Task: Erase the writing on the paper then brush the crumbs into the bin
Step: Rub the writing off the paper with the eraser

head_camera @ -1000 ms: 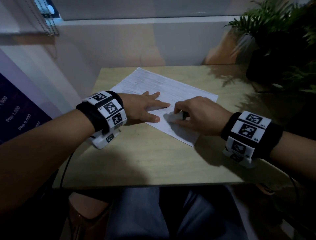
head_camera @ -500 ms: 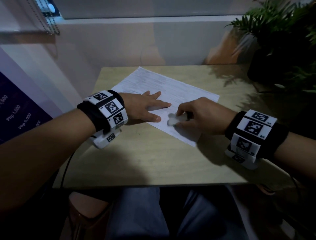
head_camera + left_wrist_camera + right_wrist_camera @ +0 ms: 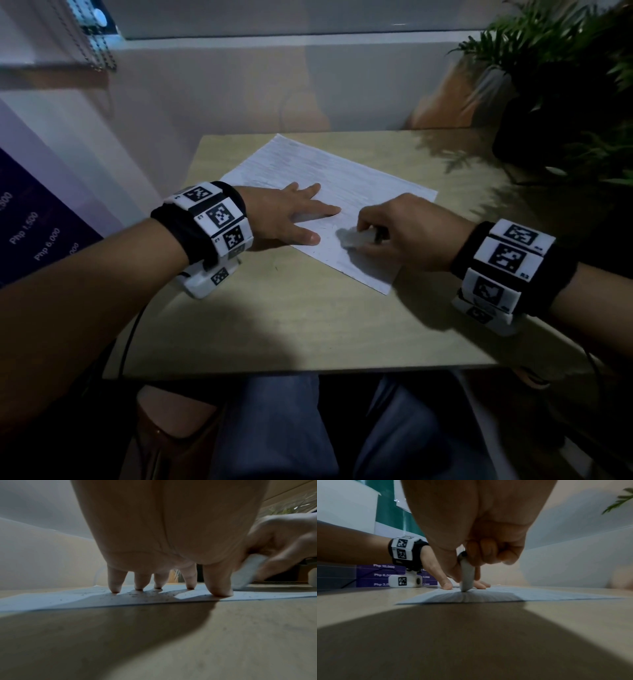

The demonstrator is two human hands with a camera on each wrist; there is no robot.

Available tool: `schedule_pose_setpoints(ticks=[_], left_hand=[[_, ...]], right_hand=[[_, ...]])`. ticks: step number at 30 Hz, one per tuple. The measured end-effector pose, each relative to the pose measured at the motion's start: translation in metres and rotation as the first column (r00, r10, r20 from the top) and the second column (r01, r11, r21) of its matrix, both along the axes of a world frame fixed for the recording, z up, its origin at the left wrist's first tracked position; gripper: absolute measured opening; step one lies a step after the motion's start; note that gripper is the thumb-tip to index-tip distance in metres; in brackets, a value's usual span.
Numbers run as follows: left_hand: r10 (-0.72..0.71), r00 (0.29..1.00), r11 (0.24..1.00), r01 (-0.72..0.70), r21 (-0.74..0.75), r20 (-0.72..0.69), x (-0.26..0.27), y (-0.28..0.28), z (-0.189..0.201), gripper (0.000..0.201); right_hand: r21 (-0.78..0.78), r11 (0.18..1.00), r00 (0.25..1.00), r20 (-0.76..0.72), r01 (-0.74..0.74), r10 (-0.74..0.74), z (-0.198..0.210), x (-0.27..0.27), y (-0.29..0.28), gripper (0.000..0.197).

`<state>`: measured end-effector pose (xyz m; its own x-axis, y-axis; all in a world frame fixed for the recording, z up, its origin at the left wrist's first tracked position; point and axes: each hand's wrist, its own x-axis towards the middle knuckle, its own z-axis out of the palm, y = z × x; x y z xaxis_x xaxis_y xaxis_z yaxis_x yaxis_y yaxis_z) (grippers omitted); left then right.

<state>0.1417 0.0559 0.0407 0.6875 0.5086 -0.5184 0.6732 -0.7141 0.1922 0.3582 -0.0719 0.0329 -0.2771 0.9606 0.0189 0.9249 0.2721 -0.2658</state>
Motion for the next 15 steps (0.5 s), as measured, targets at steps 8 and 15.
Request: schedule_pose_setpoints(ticks=[8, 15], left_hand=[[0.006, 1.000, 1.000, -0.006, 0.001, 0.007, -0.001, -0.001, 0.001, 0.070], [0.005, 1.000, 1.000, -0.005, 0.005, 0.005, 0.000, -0.001, 0.000, 0.070]], right_hand=[[0.103, 0.994, 0.996, 0.079, 0.043, -0.052, -0.001, 0.001, 0.008, 0.034], [0.073, 0.993, 0.993, 0.058, 0.094, -0.098, 0.000, 0.006, 0.009, 0.027]])
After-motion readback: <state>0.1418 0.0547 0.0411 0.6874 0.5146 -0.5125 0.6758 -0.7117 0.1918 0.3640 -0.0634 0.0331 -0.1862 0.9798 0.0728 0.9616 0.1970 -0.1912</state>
